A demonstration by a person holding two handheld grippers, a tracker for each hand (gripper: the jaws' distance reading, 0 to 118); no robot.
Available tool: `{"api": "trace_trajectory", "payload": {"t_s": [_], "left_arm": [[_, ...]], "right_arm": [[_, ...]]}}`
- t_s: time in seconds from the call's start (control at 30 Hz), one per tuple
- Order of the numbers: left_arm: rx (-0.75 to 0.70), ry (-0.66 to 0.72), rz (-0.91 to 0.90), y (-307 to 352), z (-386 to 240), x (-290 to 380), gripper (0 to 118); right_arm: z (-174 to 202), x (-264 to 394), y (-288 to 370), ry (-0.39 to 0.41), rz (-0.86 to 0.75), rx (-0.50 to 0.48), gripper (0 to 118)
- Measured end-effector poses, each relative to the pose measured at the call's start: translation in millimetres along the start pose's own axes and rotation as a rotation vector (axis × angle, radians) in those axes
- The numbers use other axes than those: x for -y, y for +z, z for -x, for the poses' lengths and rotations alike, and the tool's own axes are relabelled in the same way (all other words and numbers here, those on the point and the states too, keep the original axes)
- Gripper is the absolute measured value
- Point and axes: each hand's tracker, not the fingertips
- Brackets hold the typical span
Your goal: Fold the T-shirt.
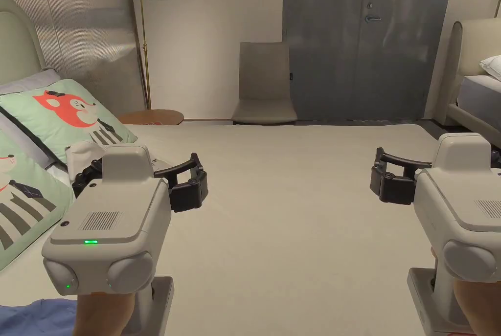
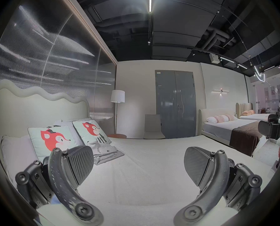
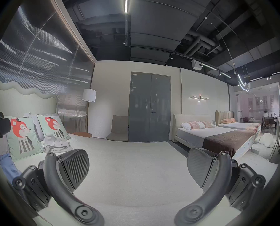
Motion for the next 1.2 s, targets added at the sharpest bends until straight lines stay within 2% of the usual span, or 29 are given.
{"api": "trace_trajectory", "payload": {"t_s": [1.2], "left_arm": [[-0.001, -0.004, -0.013, 3.1, -4.4, -4.9, 111]], "right_arm": [[-0.9, -0.7, 2.8, -0.008, 0.001, -0.014, 118]]}}
